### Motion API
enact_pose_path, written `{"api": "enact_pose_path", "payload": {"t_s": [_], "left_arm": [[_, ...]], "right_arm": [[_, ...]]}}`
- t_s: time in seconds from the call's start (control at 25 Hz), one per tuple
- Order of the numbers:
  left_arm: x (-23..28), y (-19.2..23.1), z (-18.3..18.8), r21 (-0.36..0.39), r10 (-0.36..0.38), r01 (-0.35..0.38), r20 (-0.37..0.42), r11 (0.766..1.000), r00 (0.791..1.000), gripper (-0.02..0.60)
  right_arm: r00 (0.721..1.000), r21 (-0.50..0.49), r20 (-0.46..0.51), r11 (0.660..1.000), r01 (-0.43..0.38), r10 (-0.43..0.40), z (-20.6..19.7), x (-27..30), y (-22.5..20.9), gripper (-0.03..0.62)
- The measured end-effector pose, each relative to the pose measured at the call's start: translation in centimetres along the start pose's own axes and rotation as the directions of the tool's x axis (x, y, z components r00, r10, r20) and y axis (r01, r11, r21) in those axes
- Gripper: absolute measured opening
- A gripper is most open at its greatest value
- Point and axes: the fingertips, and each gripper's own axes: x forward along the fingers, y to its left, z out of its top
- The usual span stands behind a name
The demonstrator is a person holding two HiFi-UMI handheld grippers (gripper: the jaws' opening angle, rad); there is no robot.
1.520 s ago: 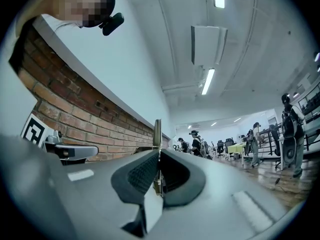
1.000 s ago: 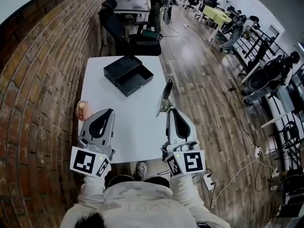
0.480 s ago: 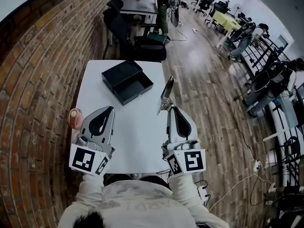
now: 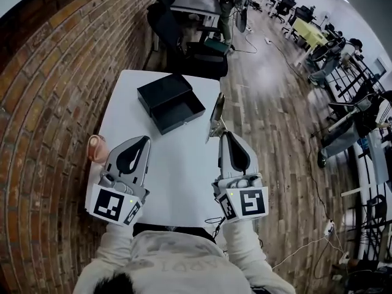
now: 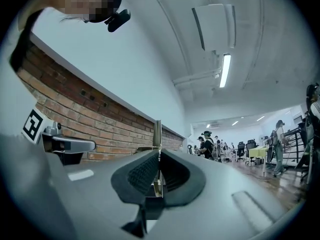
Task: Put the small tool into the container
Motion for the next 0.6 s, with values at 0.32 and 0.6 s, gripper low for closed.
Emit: {"api": "enact_pose_path", "payload": {"t_s": [0.32, 0.6], "left_arm": [[-0.4, 1.8, -1.0, -0.002, 0.057, -0.057, -0.037, 0.998, 0.998, 0.005], [0.1, 2.4, -1.4, -0.004, 0.065, -0.065, -0.058, 0.998, 0.996, 0.005]], "right_arm": [[0.993, -0.117, -0.064, 0.988, -0.103, 0.096, -1.6, 4.3, 0.4, 0.021], [0.982, -0.236, -0.124, 0.957, -0.168, 0.142, -3.3, 8.1, 0.7, 0.021]]}}
